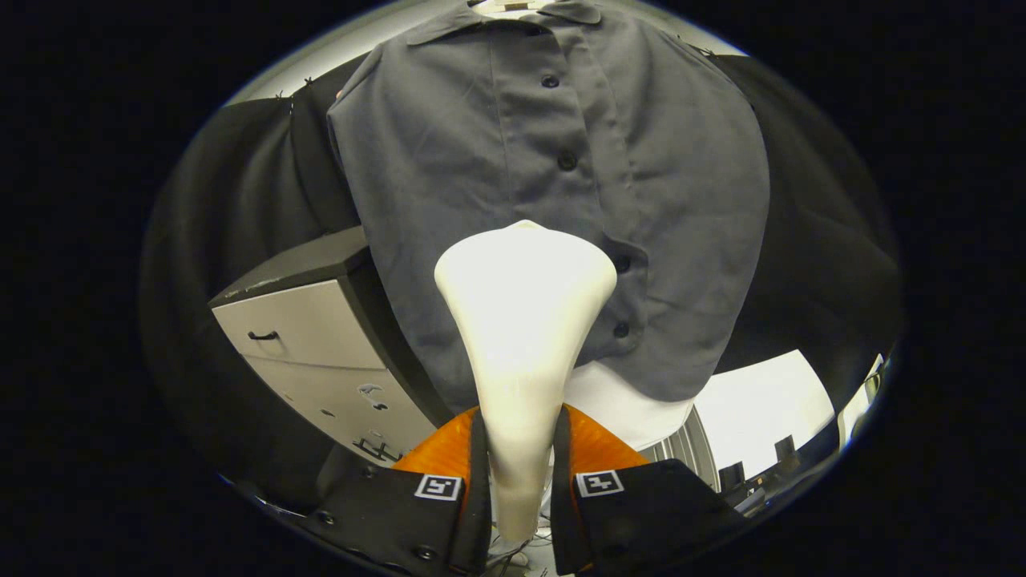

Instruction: Iron the clothes twice with a garment steamer, once on the left side and once on the right side.

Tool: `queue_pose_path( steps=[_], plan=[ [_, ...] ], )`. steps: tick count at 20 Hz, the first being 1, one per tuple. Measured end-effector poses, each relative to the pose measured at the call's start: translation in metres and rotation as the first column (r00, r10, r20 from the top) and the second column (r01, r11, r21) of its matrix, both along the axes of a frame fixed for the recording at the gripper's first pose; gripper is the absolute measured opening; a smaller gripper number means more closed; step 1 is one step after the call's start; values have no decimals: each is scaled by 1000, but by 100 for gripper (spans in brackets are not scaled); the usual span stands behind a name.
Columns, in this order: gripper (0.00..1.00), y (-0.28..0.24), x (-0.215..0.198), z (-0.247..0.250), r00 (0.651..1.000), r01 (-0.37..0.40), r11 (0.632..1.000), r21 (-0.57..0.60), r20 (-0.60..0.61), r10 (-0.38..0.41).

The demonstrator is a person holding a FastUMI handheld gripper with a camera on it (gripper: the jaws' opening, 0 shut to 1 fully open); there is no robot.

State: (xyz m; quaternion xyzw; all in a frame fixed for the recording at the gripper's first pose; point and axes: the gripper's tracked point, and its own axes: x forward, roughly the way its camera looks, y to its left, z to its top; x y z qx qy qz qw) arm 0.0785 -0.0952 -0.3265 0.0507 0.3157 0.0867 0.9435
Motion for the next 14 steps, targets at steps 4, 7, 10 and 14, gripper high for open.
queue_pose_path(
  steps=[4,7,10,14],
  plan=[
    [38,-13,3,39,998,10,1000,-12,59,-9],
    [38,-26,8,66,994,30,1000,-8,103,-29],
    [38,-40,13,94,989,49,999,-11,140,-47],
    [38,-57,24,127,977,76,997,-19,201,-71]
  ],
)
